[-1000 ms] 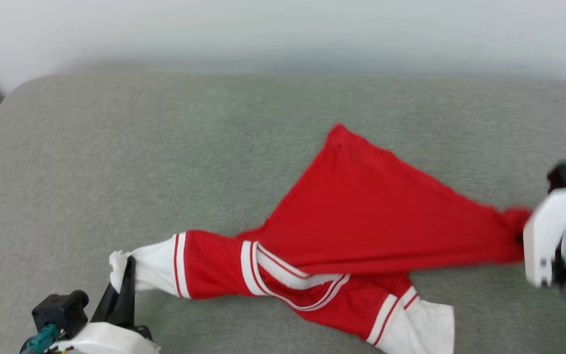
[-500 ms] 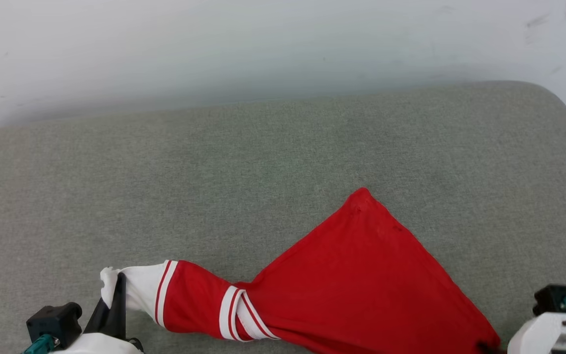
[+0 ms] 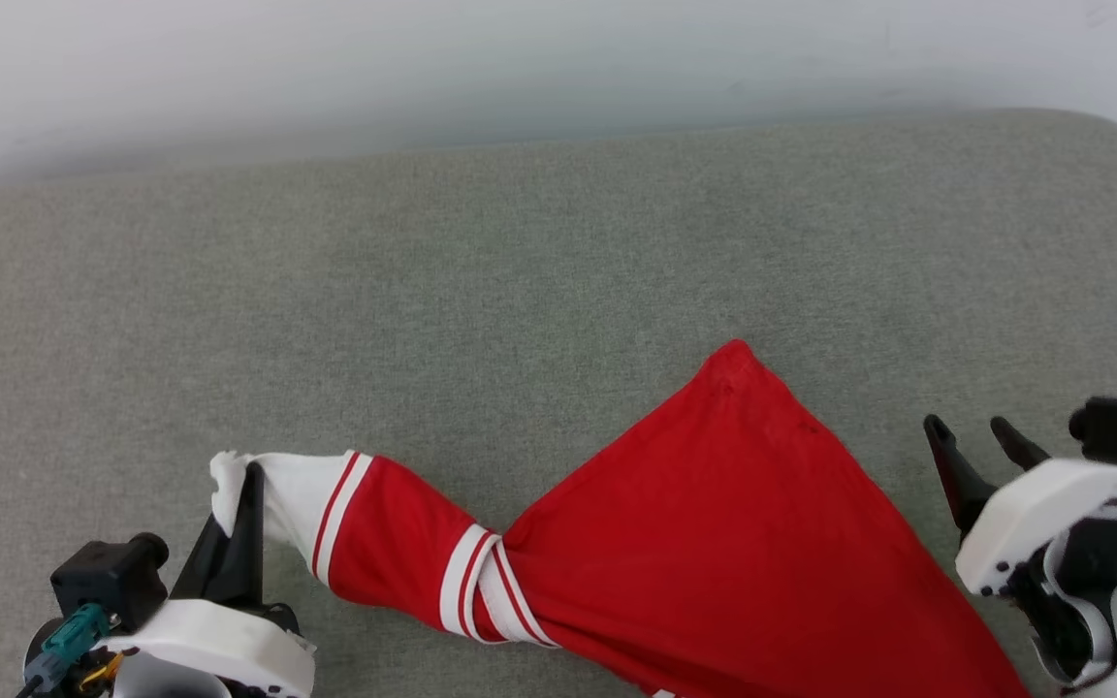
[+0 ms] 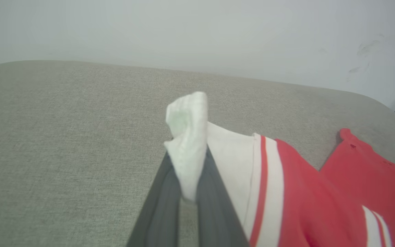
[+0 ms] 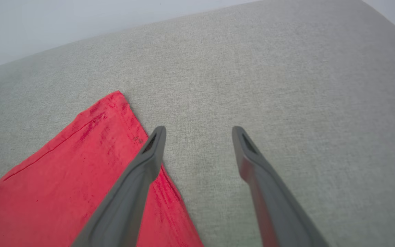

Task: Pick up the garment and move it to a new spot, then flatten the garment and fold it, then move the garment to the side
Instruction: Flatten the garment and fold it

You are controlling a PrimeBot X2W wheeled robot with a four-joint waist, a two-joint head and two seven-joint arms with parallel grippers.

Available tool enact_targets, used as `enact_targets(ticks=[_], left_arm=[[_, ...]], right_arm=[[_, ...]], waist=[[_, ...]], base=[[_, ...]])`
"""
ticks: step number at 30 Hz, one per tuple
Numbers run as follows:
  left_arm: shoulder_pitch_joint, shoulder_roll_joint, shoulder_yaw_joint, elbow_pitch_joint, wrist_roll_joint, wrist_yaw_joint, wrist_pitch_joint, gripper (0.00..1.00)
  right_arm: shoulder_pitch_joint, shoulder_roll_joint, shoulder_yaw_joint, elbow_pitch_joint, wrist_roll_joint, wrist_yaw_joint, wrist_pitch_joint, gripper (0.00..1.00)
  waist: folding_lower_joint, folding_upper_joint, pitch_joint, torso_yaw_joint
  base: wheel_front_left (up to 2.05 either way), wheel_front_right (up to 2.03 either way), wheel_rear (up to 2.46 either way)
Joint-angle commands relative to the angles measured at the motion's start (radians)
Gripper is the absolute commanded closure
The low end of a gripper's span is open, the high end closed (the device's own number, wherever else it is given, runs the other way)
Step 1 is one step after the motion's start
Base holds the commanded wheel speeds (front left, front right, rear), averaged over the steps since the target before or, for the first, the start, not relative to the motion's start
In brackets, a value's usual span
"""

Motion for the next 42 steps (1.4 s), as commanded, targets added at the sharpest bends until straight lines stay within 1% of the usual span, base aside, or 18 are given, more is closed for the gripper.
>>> enact_targets(ticks=[1, 2, 4, 8, 10, 12, 14, 17, 22, 23, 25, 28, 34, 39, 42], left_arm=[[-0.032, 0.003, -0.003, -0.014, 0.011, -0.004, 0.000, 1.00], [-0.042, 0.005, -0.004, -0.019, 0.014, -0.006, -0.001, 1.00], [-0.068, 0.005, -0.010, -0.030, 0.021, -0.011, 0.001, 1.00], [-0.124, 0.000, -0.019, -0.042, 0.031, -0.024, -0.001, 1.00], [-0.142, -0.002, -0.021, -0.045, 0.037, -0.029, -0.006, 1.00], [-0.158, -0.004, -0.021, -0.049, 0.039, -0.034, -0.008, 1.00], [-0.170, -0.008, -0.024, -0.050, 0.039, -0.036, -0.015, 1.00], [-0.186, -0.015, -0.028, -0.047, 0.039, -0.044, -0.019, 1.00], [-0.201, -0.029, -0.038, -0.027, 0.033, -0.057, -0.025, 1.00], [-0.203, -0.033, -0.039, -0.010, 0.029, -0.059, -0.026, 1.00], [-0.201, -0.034, -0.039, -0.004, 0.028, -0.058, -0.026, 1.00], [-0.190, -0.034, -0.038, 0.011, 0.019, -0.056, -0.025, 1.00], [-0.184, -0.024, -0.029, 0.035, 0.012, -0.051, -0.019, 1.00], [-0.231, -0.001, -0.015, 0.068, 0.002, -0.072, -0.004, 1.00], [-0.292, 0.010, -0.003, 0.101, -0.012, -0.094, 0.010, 1.00]], right_arm=[[-0.072, -0.005, 0.021, 0.040, -0.003, 0.000, 0.012, 0.00], [-0.108, -0.002, 0.032, 0.063, 0.004, 0.000, 0.028, 0.00], [-0.176, -0.017, 0.058, 0.111, 0.008, 0.000, 0.102, 0.00], [-0.318, -0.041, 0.119, 0.175, 0.037, 0.000, 0.293, 0.00], [-0.374, -0.047, 0.167, 0.196, 0.054, 0.000, 0.390, 0.00], [-0.424, -0.053, 0.210, 0.206, 0.064, 0.000, 0.461, 0.00], [-0.463, -0.060, 0.243, 0.224, 0.071, 0.000, 0.507, 0.00], [-0.508, -0.061, 0.283, 0.264, 0.077, 0.000, 0.544, 0.00], [-0.509, -0.057, 0.349, 0.377, 0.116, 0.000, 0.631, 0.00], [-0.504, -0.058, 0.376, 0.412, 0.143, 0.001, 0.653, 1.00], [-0.505, -0.060, 0.385, 0.418, 0.148, 0.001, 0.652, 1.00], [-0.524, -0.080, 0.399, 0.408, 0.155, 0.001, 0.607, 1.00], [-0.567, -0.127, 0.417, 0.384, 0.123, 0.000, 0.446, 1.00], [-0.576, -0.122, 0.396, 0.407, 0.105, 0.000, 0.344, 1.00], [-0.593, -0.117, 0.375, 0.419, 0.099, 0.000, 0.296, 1.00]], waist=[[0.0000, 0.0000, 0.046, 0.022], [0.0000, 0.0000, 0.060, 0.028], [0.0000, 0.0000, 0.093, 0.046], [0.0000, 0.0000, 0.148, 0.075], [0.0000, 0.0000, 0.168, 0.082], [0.0000, 0.0000, 0.186, 0.088], [0.0000, 0.0000, 0.202, 0.095], [0.0000, 0.0000, 0.224, 0.107], [0.0000, 0.0000, 0.229, 0.126], [0.0000, 0.0000, 0.223, 0.132], [0.0000, 0.0000, 0.217, 0.133], [0.0000, 0.0000, 0.196, 0.131], [0.0000, 0.0000, 0.104, 0.112], [0.0000, 0.0000, 0.012, 0.089], [0.0000, 0.0000, -0.027, 0.075]], base=[[0.00, 0.00, 0.00], [0.00, 0.00, 0.00], [0.00, 0.00, 0.00], [0.00, 0.00, 0.00], [0.00, 0.00, 0.00], [0.00, 0.00, 0.00], [0.00, 0.00, 0.00], [0.00, 0.00, 0.00], [0.00, 0.00, 0.00], [0.00, 0.00, 0.00], [0.00, 0.00, 0.00], [0.00, 0.00, 0.00], [0.00, 0.00, 0.00], [0.00, 0.00, 0.00], [0.00, 0.00, 0.00]])
